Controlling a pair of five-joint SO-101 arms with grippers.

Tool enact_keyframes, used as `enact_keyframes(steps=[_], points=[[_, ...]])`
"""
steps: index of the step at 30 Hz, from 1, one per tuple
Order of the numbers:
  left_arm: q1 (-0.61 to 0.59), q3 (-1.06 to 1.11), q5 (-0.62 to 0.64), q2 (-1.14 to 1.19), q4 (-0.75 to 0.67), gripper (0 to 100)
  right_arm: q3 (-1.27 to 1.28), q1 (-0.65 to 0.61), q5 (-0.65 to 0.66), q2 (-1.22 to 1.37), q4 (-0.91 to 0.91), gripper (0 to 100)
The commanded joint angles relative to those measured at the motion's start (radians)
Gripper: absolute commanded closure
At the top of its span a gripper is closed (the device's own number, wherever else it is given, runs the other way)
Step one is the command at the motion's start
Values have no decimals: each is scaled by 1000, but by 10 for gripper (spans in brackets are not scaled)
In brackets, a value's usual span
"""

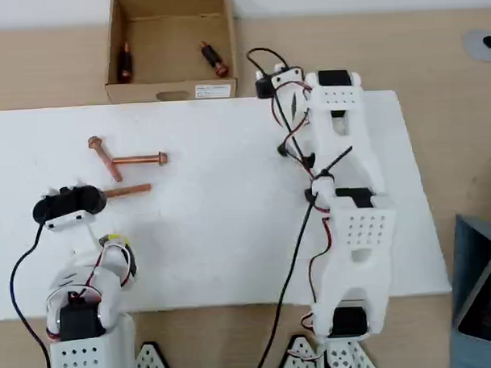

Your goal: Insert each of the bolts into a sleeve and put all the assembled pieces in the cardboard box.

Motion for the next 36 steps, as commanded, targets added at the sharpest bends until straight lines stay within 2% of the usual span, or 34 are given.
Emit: enact_keyframes(steps=[1,6,10,25,31,36], points=[[-11,-6,6,-5,-5,995,-16,7,-8,13,-3,942],[-11,-6,6,-5,-5,995,-16,5,-8,19,-11,988],[-11,-6,6,-5,-5,995,-44,2,-9,12,2,988],[-8,-6,2,-5,-5,995,-321,5,-37,-282,282,988],[-2,-6,-2,-5,-5,995,-234,7,-37,-509,288,988],[-3,-6,-2,-5,-5,995,13,7,-37,-763,288,988]])
